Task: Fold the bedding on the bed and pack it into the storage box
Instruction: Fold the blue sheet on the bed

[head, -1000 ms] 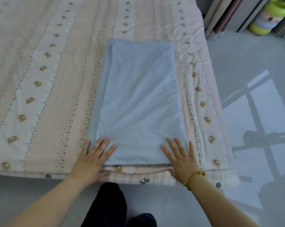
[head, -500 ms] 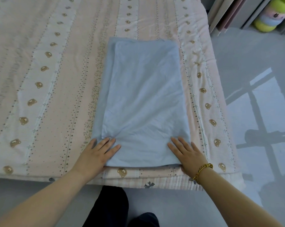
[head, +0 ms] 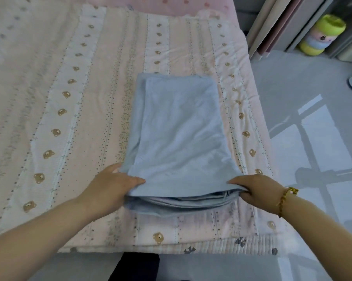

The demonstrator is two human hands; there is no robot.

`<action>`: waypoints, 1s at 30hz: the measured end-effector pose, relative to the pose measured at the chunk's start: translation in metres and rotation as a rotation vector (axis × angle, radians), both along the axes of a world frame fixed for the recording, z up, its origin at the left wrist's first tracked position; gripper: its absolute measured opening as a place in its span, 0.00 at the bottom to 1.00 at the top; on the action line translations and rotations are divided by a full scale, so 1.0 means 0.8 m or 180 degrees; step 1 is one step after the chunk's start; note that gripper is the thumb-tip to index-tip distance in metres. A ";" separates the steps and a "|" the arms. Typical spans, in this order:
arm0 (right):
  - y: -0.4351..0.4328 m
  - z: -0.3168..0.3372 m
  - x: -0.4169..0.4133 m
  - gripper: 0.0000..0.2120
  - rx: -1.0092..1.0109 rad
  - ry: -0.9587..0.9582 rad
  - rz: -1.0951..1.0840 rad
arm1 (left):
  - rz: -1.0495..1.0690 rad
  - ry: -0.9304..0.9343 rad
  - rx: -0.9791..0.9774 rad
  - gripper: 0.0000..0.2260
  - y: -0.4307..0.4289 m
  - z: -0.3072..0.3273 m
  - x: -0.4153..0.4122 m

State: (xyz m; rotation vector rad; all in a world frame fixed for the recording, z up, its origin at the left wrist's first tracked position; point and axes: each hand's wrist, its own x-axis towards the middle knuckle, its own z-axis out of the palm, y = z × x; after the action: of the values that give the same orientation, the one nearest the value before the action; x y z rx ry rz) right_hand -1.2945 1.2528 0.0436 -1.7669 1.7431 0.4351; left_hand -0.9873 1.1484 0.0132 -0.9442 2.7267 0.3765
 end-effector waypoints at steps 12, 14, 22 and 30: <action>-0.231 0.091 -0.077 0.09 -0.1373 -0.0180 -0.1178 | 0.1363 0.1134 0.0671 0.07 -0.277 0.106 -0.091; -0.273 0.078 -0.085 0.10 -0.1598 0.0039 -0.1341 | 0.1653 0.1248 0.0502 0.07 -0.314 0.092 -0.110; -0.413 -0.042 -0.109 0.19 -0.1944 0.1229 -0.1316 | 0.2213 0.0866 -0.1215 0.15 -0.407 -0.018 -0.196; -0.478 -0.158 -0.129 0.24 -0.1462 0.0746 -0.1731 | 0.2692 0.1088 -0.1118 0.20 -0.441 -0.120 -0.221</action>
State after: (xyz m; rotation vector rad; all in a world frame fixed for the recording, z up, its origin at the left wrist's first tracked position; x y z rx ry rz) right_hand -1.3980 0.8705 -0.0830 -1.4638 2.5438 0.0012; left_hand -1.1642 0.7955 -0.0826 -2.3147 2.5610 0.1974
